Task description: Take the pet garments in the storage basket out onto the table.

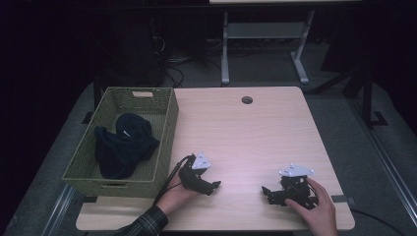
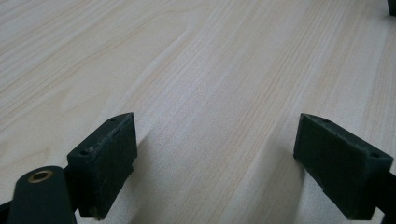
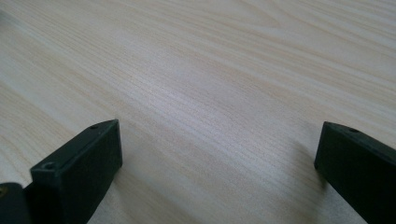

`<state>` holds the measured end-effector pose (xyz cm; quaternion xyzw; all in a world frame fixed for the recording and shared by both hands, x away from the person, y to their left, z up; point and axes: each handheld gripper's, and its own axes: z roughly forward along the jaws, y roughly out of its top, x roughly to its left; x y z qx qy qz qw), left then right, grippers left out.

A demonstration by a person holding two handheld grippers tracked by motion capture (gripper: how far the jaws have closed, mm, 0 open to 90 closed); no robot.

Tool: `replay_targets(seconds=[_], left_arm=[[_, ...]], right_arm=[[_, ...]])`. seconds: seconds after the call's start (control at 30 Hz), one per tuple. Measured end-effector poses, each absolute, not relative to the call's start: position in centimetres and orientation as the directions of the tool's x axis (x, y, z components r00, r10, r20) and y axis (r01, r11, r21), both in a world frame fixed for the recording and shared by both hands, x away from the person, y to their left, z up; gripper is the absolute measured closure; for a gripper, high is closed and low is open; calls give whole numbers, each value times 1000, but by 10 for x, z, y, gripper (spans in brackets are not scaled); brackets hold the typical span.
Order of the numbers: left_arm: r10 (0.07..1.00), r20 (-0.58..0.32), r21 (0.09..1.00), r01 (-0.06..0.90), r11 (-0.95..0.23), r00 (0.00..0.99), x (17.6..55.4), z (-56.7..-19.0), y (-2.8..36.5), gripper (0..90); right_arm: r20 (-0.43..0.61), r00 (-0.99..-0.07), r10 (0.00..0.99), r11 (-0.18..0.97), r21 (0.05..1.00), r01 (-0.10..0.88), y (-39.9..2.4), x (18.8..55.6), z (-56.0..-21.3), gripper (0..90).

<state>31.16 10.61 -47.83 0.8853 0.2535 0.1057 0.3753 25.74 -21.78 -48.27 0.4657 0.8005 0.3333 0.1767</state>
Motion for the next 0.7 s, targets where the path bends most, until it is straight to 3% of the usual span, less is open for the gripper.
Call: replay_targets(seconds=[0.7], left_arm=[[526,-21,699,389,-601,850,312,-474,110,139]], right_arm=[[28,-506,862,345,698,627,-218,257,-483,4]])
